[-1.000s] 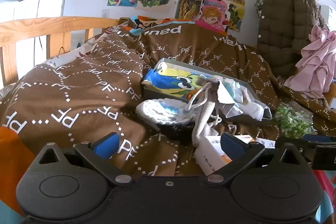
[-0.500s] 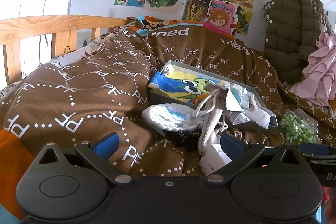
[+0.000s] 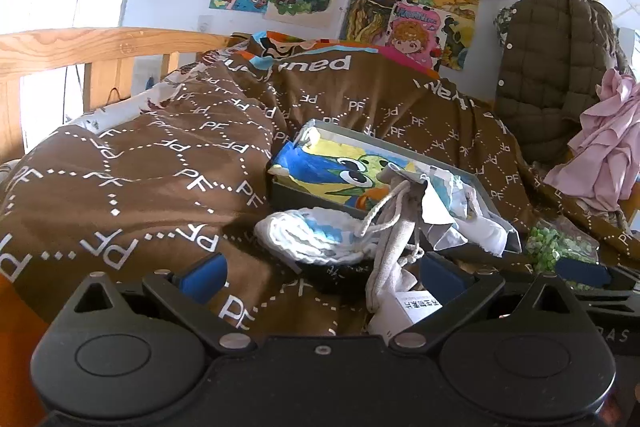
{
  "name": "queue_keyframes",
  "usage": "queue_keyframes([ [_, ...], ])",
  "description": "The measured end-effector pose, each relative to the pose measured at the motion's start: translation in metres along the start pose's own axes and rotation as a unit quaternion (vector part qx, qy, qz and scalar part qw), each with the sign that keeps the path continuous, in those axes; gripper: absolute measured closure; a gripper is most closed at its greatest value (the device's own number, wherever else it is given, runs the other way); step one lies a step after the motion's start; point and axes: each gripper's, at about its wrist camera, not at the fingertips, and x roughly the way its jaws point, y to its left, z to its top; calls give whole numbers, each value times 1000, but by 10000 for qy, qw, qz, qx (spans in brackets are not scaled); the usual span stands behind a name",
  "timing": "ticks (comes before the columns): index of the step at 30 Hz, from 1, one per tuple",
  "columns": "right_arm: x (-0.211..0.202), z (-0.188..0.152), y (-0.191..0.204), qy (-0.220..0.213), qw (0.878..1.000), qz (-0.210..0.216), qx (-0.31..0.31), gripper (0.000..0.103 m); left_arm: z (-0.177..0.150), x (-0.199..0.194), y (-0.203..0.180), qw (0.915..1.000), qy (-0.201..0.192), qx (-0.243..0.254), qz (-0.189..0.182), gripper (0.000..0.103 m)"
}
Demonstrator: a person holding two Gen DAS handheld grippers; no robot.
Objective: Organize soft objects
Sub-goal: 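Raise both open tools from the tray and move back over the pile, then grasp the grey drawstring pouch with the left tool while the right tool grasps the white mask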
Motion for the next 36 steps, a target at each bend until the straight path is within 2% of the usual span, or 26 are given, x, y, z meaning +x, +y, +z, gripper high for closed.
queue_keyframes([
  [8,24,11,-22,-123,9995,177,238,0,2,15,-7,9994,132,40,-322,1],
  [18,62,22,-37,-135,9972,651,344,0,1,43,-19,9975,410,302,-481,1],
  [25,83,35,-40,-105,9936,1047,401,3,6,69,-21,9950,656,51,-753,1],
  [32,101,37,-34,30,9916,1249,342,13,7,92,-22,9914,869,-210,-958,15],
  [36,108,36,-34,96,9907,1294,415,20,8,101,-20,9899,927,-375,-1007,19],
])
